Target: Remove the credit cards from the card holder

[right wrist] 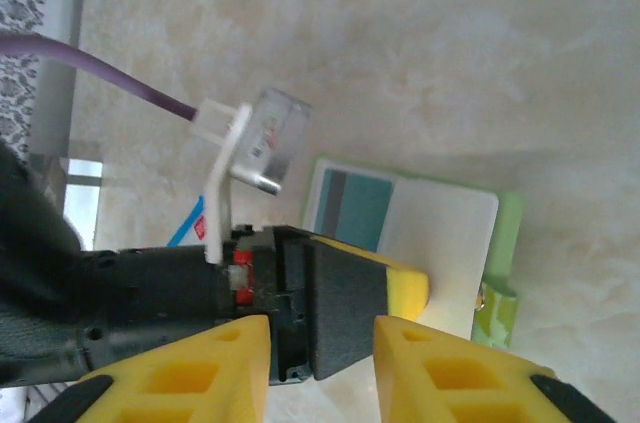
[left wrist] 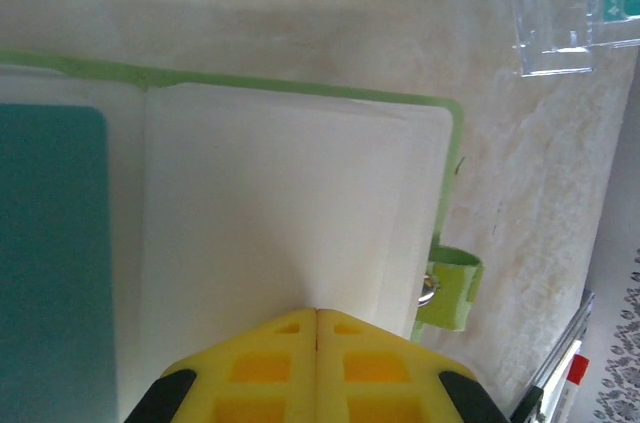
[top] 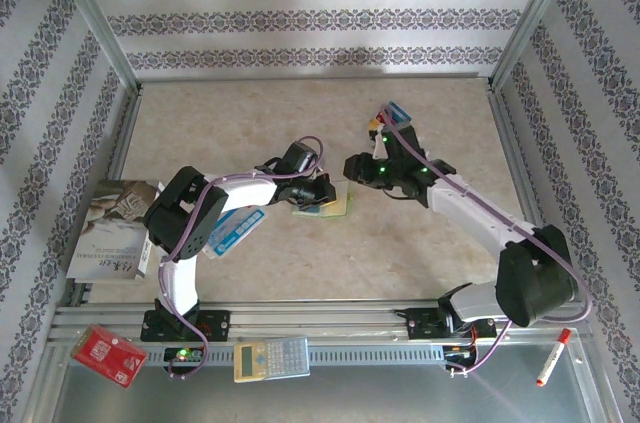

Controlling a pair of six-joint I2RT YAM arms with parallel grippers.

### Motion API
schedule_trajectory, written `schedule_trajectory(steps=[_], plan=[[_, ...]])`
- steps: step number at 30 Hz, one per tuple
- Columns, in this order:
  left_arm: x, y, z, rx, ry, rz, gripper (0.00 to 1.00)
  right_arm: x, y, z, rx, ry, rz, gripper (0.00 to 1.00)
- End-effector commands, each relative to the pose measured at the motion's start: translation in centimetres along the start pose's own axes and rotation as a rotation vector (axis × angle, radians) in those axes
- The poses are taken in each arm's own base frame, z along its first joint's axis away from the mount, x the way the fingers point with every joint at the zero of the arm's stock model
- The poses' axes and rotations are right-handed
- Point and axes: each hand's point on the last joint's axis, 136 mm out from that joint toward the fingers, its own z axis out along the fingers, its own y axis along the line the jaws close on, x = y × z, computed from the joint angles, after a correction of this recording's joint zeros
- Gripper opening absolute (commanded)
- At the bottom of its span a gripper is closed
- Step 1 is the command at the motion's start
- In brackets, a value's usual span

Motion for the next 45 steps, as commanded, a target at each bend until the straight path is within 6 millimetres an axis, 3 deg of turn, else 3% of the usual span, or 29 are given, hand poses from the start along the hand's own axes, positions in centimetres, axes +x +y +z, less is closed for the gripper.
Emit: schedule_trajectory(steps=[1,6,10,19,23,28,34,40,45], plan=[[0.9,1.3,0.5,-0.056,0.017,0.019,0.0,0.2,-0.7,2.1,-0.006,-0.03,0.133,0.3],[1.2,1.6,0.7,-0.054,0.02,0.003,0.0,2.2,-1.9,5.4,0.027,0.053,0.151,0.16],[1.3,0.8,0.4,-0.017,0.017,0.0,0.0,3.3,-2.9,7.3,0.038,0.099,0.164,0.11],[1.9,-1.6,-2.5,0.054,0.007,0.023,0.0,3.9,-5.9,9.4,0.11,0.14,0.168,0.11],[2.0,-1.7,-4.1,0.028,-0.011,0.037,0.0,4.2,-7.3,10.3,0.146,0.16,0.168,0.1],[1.5,2.1,-6.3,-0.163,-0.072,0.041,0.25,4.1,-8.4,10.2,0.187,0.158,0.139,0.11],[1.6,5.5,-6.7,-0.317,-0.074,0.028,0.48,4.6,-8.6,11.0,0.176,0.211,0.098,0.12],[1.7,7.1,-6.1,-0.379,-0.061,0.016,0.54,4.7,-8.7,11.5,0.177,0.23,0.083,0.12],[1.4,7.3,-5.9,-0.393,-0.071,0.015,0.56,4.9,-8.8,11.5,0.179,0.234,0.086,0.12]])
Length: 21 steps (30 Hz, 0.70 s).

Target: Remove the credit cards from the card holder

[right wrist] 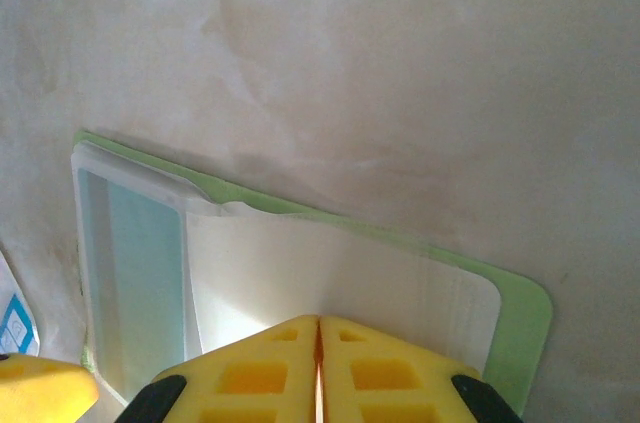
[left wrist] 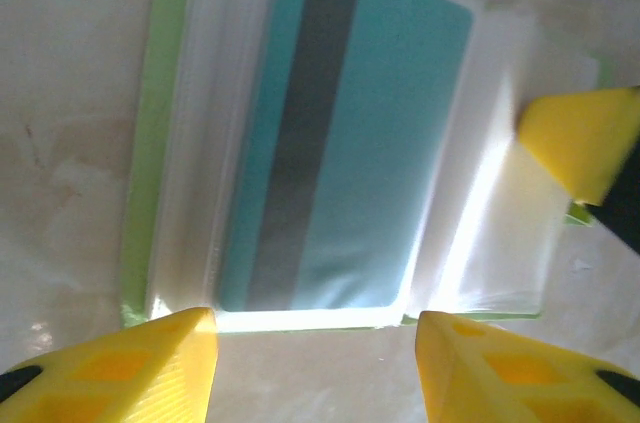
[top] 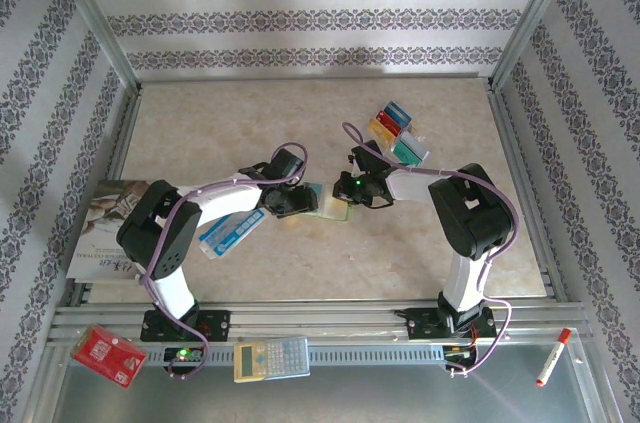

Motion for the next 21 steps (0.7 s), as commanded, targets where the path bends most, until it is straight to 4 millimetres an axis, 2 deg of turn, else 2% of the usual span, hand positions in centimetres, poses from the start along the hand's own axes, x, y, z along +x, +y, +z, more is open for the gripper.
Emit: schedule_trajectory(steps=[1,7,11,21], plan=[[-0.5,1.3,-0.1,-0.064,-0.011,0.006,0.57,0.8,-1.4,0.7,0.043,0.038,0.005,0.12],[-0.8,0.9,0.3,-0.049,-0.01,0.015,0.58,0.8,-1.4,0.6,0.044,0.036,0.003,0.12],[-1.4,0.4,0.3,-0.039,-0.025,0.021,0.53,0.9,-1.5,0.8,0.045,0.044,0.001,0.12],[-2.1,1.7,-2.1,-0.116,-0.104,0.031,0.53,1.1,-1.8,0.6,0.056,0.041,0.002,0.12]])
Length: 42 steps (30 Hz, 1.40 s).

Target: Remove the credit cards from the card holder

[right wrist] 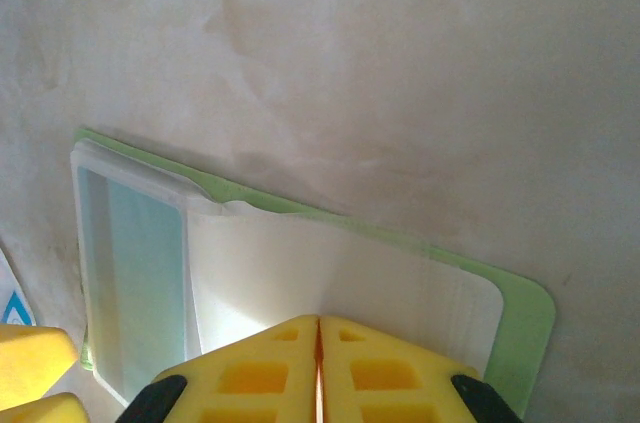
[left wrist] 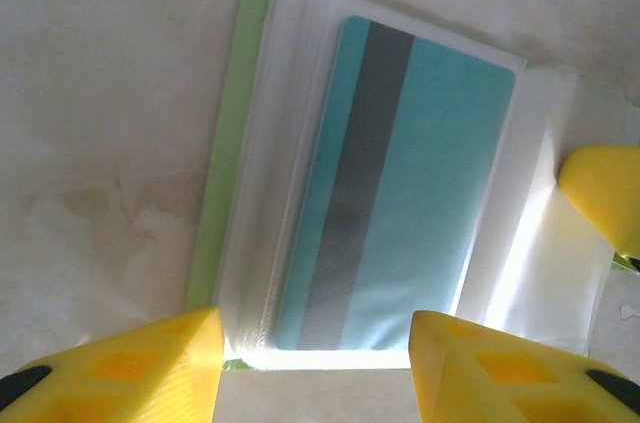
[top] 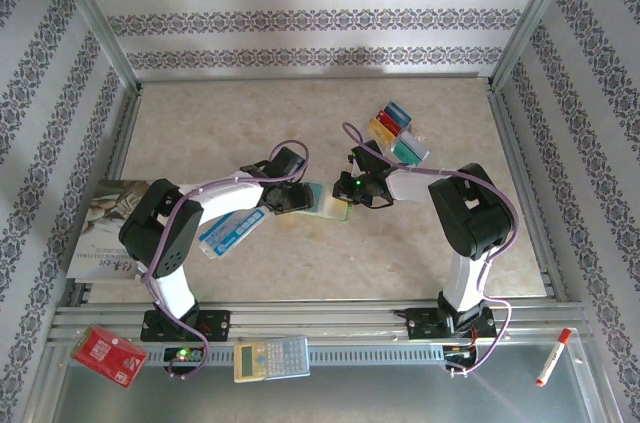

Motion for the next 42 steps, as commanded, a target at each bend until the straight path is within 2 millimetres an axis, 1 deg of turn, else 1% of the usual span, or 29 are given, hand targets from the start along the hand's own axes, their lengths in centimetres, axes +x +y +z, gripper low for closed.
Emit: schedule_trajectory(steps=[1,4,6,7,12,16,26,30,35,37,38,42], plan=[[-0.8,0.6,-1.6,-0.023,-0.039,0.017,0.52,1.1,-1.9,0.6,0.059,0.039,0.007,0.12],[-0.8,-0.8,-1.4,0.038,-0.019,0.022,0.48,1.1,-1.8,0.7,0.055,0.041,0.003,0.12],[-0.6,-1.2,-0.9,0.045,0.014,0.022,0.45,1.1,-1.8,0.7,0.054,0.04,0.0,0.12],[-0.6,-1.1,-0.5,0.041,0.024,0.022,0.43,1.1,-1.7,0.7,0.054,0.039,0.0,0.12],[-0.3,-1.0,0.5,0.034,0.052,0.019,0.42,1.2,-1.9,0.8,0.056,0.047,0.002,0.12],[-0.1,-0.4,0.9,-0.001,0.063,0.016,0.41,1.4,-2.1,0.9,0.06,0.051,0.003,0.12],[-0.2,0.1,1.2,-0.024,0.058,0.018,0.45,1.3,-2.0,0.9,0.058,0.048,-0.001,0.12],[-0.3,0.1,1.1,-0.027,0.052,0.024,0.46,1.3,-2.0,0.9,0.059,0.05,-0.001,0.12],[-0.4,0.5,1.1,-0.051,0.045,0.046,0.47,1.4,-2.1,1.0,0.059,0.052,0.001,0.12],[-0.4,0.6,1.3,-0.05,0.046,0.05,0.46,1.4,-2.2,1.0,0.06,0.053,0.001,0.12],[-0.2,0.2,1.5,-0.031,0.058,0.053,0.46,1.4,-2.1,1.0,0.058,0.054,-0.001,0.12],[0.2,0.2,2.0,-0.024,0.084,0.049,0.42,1.5,-2.2,1.1,0.061,0.057,0.002,0.12]])
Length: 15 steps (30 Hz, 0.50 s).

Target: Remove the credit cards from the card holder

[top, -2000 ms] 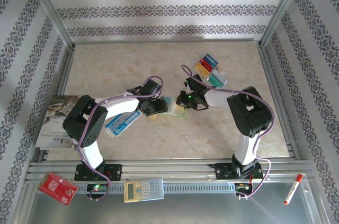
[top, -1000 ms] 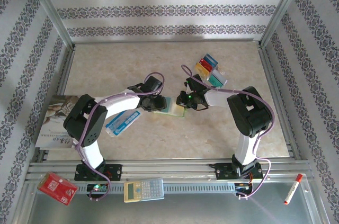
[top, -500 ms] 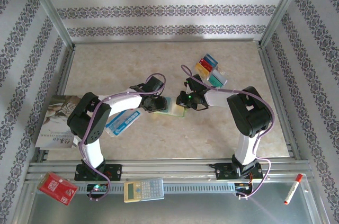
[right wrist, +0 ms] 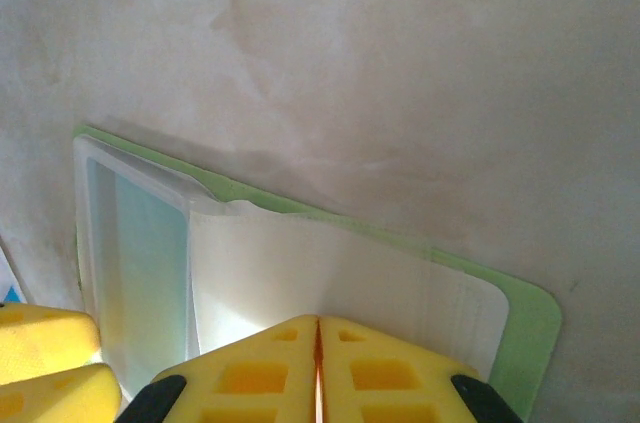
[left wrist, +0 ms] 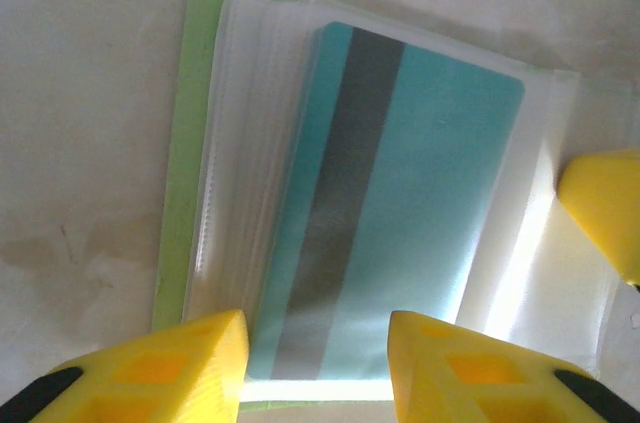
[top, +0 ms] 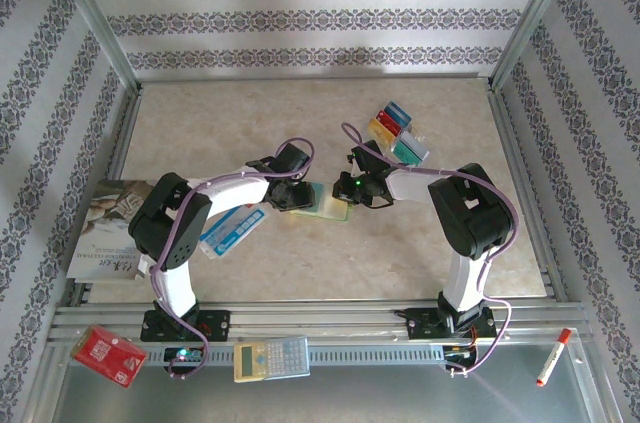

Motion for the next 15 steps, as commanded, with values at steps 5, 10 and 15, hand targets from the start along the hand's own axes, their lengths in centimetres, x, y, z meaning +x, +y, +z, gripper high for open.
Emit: schedule_trajectory(steps=[5,10,15], plan=[[0.5,1.0,0.6,-0.033,0.033,0.002,0.44,1.6,-2.3,1.1,0.063,0.056,0.024,0.12],[1.0,1.0,1.2,-0.032,0.068,0.011,0.46,1.6,-2.3,1.1,0.063,0.059,0.022,0.12],[1.7,-1.1,1.5,0.075,0.126,0.02,0.45,1.7,-2.4,1.2,0.064,0.061,0.024,0.12]])
